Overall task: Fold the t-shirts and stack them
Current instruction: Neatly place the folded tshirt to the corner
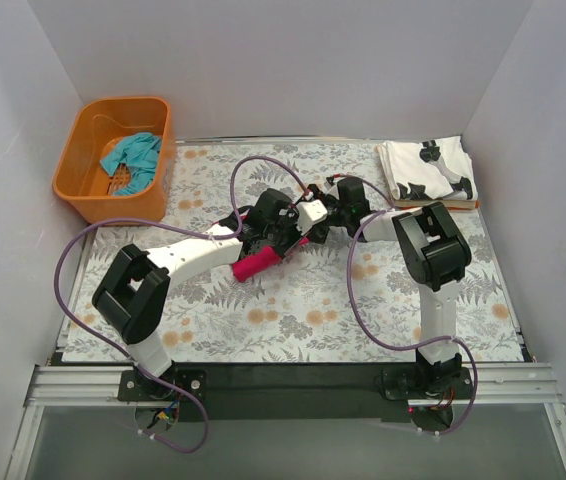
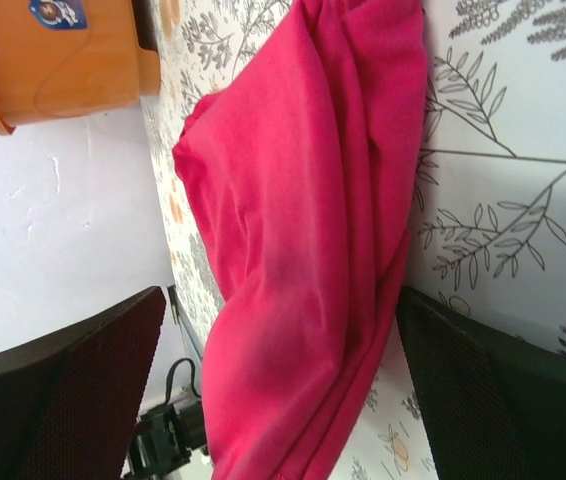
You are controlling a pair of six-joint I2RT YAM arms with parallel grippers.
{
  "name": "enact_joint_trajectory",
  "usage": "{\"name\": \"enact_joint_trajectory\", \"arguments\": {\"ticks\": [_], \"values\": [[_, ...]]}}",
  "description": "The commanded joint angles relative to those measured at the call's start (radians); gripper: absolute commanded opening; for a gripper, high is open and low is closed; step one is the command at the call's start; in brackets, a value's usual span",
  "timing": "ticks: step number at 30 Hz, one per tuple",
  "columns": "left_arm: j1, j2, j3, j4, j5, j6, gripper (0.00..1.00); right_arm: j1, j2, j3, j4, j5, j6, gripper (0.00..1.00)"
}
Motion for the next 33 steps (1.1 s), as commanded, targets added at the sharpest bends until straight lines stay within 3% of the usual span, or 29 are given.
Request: {"name": "enact_joint_trajectory", "arguments": {"ticks": [1,9,11,12,13,18,19,21,22,23,24,33], "values": [[0.002,-0.047,0.011,0.036,0.013,-0.02,0.0,0.018,0.065,-0.008,-0.005,0.118,0.009,0.86],[0.005,-0.03,0.016,0.046,0.008,-0.056,0.0,0.046,0.082,-0.025,0.0,0.15,0.03,0.8],[0.005,-0.03,0.014,0.048,0.013,-0.056,0.0,0.047,0.091,-0.021,0.002,0.161,0.029,0.73],[0.005,-0.03,0.013,0.046,0.016,-0.056,0.0,0.044,0.097,-0.016,0.0,0.161,0.017,0.67],[0.005,-0.033,0.01,0.046,0.018,-0.056,0.0,0.046,0.1,-0.001,-0.001,0.155,0.0,0.54],[0.005,-0.041,0.005,0.028,0.028,-0.042,0.0,0.046,0.086,0.035,-0.059,0.165,-0.11,0.23],[0.005,-0.041,0.01,0.02,0.025,-0.042,0.08,0.046,0.083,0.045,-0.082,0.175,-0.139,0.11],[0.01,-0.054,0.024,-0.012,0.007,-0.06,0.18,0.044,0.074,0.094,-0.135,0.188,-0.246,0.02],[0.019,-0.067,0.028,-0.019,0.01,-0.072,0.25,0.044,0.07,0.113,-0.186,0.201,-0.293,0.01],[0.031,-0.102,0.033,-0.027,0.036,-0.115,0.41,0.044,0.063,0.14,-0.227,0.22,-0.337,0.01],[0.065,-0.117,0.042,-0.033,0.056,-0.135,0.46,0.043,0.054,0.178,-0.263,0.24,-0.382,0.01],[0.128,-0.234,0.079,-0.124,0.016,-0.16,0.49,0.015,-0.028,0.3,-0.524,0.403,-0.774,0.01]]}}
